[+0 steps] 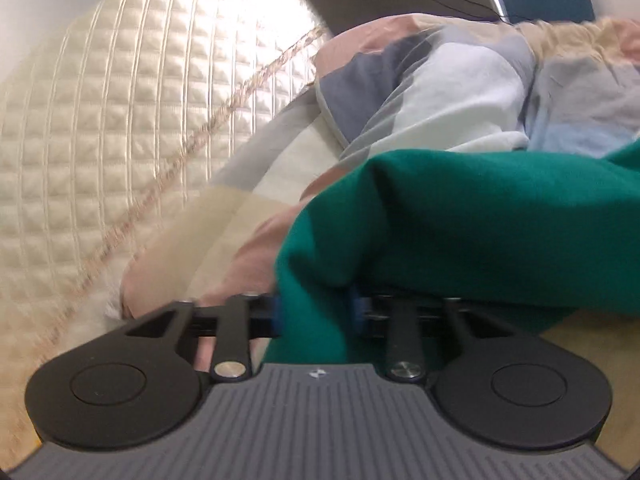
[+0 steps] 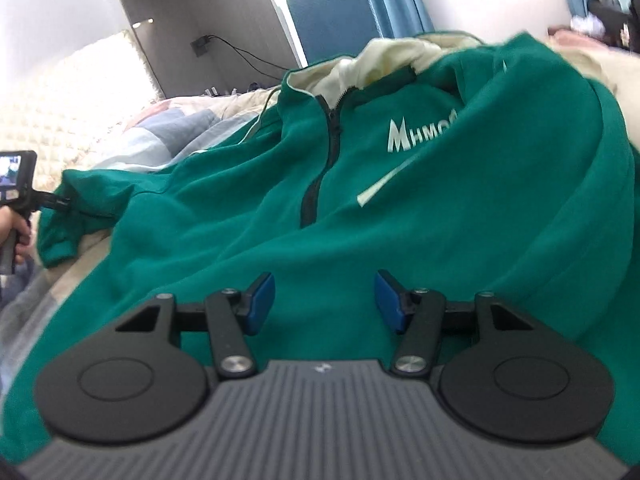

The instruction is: Fold large clothes

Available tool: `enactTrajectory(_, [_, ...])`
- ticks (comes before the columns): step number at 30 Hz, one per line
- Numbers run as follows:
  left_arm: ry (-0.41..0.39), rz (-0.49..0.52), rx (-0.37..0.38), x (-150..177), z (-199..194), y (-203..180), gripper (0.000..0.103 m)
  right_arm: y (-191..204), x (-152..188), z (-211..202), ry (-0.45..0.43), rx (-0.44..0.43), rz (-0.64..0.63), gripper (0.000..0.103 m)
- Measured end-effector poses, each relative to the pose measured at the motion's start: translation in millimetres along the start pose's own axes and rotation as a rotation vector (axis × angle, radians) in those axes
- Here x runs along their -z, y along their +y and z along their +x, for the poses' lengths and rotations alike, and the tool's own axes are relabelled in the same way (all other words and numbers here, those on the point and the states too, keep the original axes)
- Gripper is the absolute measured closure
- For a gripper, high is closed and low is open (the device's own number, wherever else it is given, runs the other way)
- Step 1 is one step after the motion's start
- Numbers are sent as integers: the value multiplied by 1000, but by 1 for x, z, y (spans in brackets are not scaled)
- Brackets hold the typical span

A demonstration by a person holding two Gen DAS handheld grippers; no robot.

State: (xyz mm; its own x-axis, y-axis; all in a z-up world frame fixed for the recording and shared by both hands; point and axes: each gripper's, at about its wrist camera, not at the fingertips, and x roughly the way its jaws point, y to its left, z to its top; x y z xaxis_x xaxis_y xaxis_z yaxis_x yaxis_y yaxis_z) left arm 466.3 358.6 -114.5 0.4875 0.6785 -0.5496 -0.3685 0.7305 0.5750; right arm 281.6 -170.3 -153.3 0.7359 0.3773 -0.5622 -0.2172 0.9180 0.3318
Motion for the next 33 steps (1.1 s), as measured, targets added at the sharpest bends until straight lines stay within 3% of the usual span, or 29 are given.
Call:
enactTrajectory(4, [-106,107,-84,-11,-42,-7,90,-2,0,-1,-9,-5,-3,45])
enactTrajectory(8, [-387,321,-171,-15,-126,-30,90,-3,-3,-16,-22,-7,26,45])
enactTrajectory(13, [-658,467,-109,-2,-246,-63,91,-7,-12,-57,-117,-32,94,44])
enactTrajectory(17, [-772,543,-4,21,-325,-107,91,-14,-16,-94,-196,-45,127,44])
enactTrajectory(23, [-785,659,217,77,-391,-204,90,-22,-12,-133,-257,-35,130,43])
enactTrajectory(29, [-697,696,356,121,-388,-284,90,-41,-10,-138,-272,-32,173,43])
enactTrajectory(33, [-602,612,451,119,-371,-291,90,-52,-9,-125,-246,-21,194,43])
